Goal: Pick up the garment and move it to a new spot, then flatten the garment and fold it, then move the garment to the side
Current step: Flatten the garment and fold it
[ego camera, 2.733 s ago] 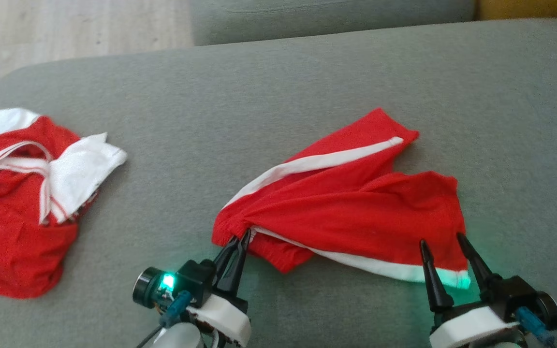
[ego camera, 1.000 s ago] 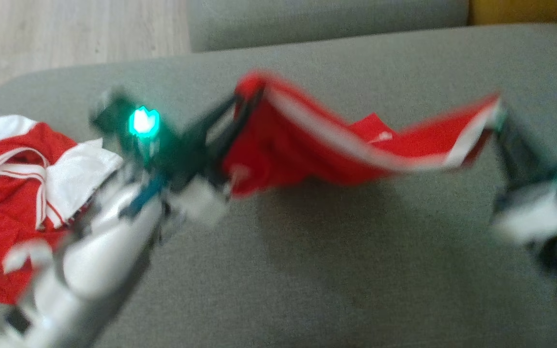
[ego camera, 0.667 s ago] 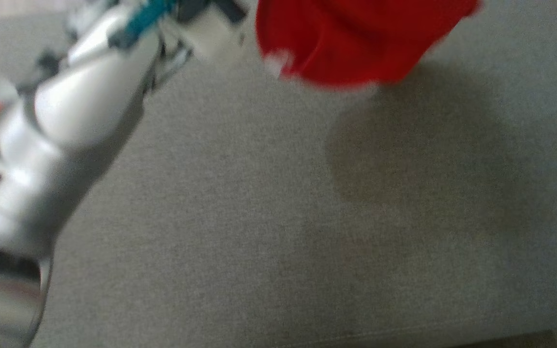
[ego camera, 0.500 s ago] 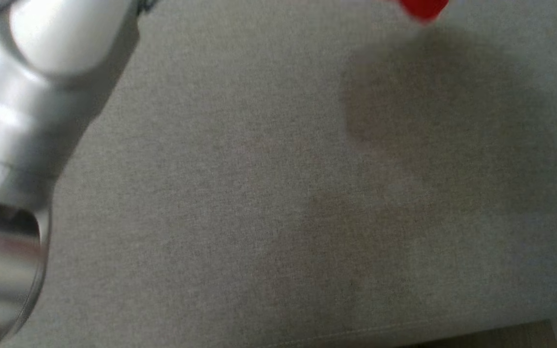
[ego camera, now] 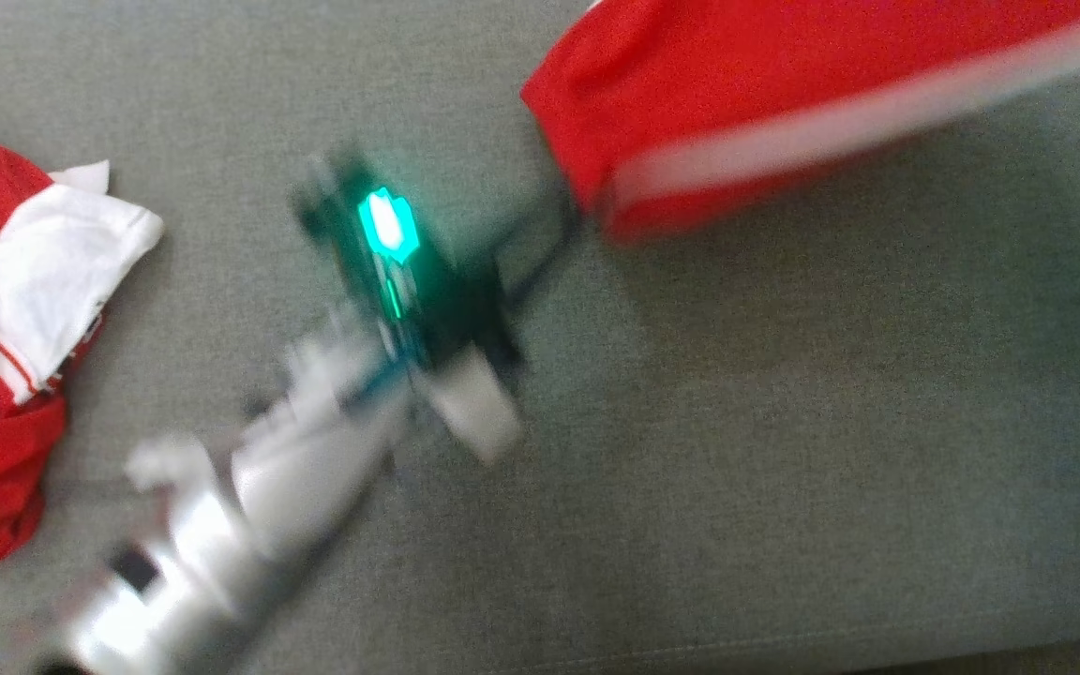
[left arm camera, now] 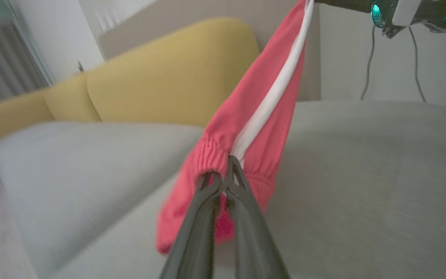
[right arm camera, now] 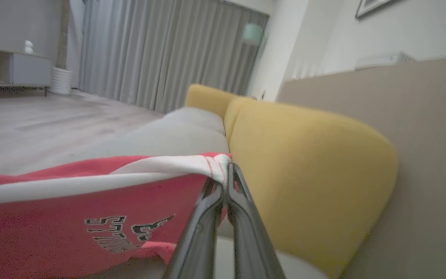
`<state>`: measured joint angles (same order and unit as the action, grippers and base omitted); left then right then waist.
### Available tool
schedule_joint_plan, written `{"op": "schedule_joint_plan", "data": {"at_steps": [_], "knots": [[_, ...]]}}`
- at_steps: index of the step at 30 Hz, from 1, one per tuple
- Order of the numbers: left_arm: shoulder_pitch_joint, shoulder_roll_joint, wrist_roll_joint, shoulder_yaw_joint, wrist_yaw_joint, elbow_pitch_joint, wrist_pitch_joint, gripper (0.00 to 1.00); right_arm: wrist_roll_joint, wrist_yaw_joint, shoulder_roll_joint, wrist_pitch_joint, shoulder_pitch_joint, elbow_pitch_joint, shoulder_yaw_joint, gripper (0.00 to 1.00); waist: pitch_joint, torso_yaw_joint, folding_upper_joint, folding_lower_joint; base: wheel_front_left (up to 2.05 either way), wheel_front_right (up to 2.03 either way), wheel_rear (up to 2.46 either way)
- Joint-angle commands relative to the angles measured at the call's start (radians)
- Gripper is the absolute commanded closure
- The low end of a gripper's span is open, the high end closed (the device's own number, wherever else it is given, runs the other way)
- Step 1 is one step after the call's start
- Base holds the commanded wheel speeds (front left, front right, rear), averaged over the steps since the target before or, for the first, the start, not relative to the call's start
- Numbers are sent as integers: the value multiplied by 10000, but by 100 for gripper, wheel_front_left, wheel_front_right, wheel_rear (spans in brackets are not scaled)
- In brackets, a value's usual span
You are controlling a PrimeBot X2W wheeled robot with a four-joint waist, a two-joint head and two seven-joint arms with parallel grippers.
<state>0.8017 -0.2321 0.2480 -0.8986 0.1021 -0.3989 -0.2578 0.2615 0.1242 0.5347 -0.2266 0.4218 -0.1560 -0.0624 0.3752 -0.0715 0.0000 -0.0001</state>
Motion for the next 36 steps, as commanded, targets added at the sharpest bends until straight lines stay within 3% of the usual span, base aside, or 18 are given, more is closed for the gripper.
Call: {"op": "schedule_joint_plan", "data": {"at_steps": [1, 5, 8, 12, 20, 26, 31, 36], "knots": [[-165, -92, 127, 71, -42, 364, -38, 100, -95, 65, -4, 140, -831, 593, -290, 100, -134, 30, 0, 1, 0, 0, 0], [-2055, 116, 415, -975, 59, 434, 10, 100, -273, 65, -884, 807, -3757, 1947, -1395, 100, -372, 22, 0, 1, 0, 0, 0], [-2922, 208, 794, -1452, 124, 786, 186, 100, -235, 65, -1021, 1368, -5281, 2863, -1952, 100, -488, 73, 0, 1, 0, 0, 0], [-3291, 265, 1481, -1344, 151, 1576, 417, 100, -232, 65, -803, 2009, -5761, 3766, -2567, 100, -443, 206, 0, 1, 0, 0, 0], [-2298, 688, 3003, -258, 206, 2063, 891, 100, -219, 65, 402, 3435, -3522, 3550, -1914, 100, 85, 784, 0, 1, 0, 0, 0], [-1130, 1180, 4318, 572, 236, 1265, 1588, 100, -100, 65, 1486, 4454, -745, 1815, -282, 100, 729, 1212, 0, 1, 0, 0, 0], [-171, 1393, 4731, 650, 261, 579, 1891, 100, -134, 65, 1636, 4855, 1466, 140, 1071, 100, 1231, 1527, 0, 1, 0, 0, 0], [591, 1395, 4528, 561, 270, -46, 1741, 100, -431, 65, 1359, 4830, 3061, -1361, 2132, 100, 1617, 1754, 0, 1, 0, 0, 0]]}}
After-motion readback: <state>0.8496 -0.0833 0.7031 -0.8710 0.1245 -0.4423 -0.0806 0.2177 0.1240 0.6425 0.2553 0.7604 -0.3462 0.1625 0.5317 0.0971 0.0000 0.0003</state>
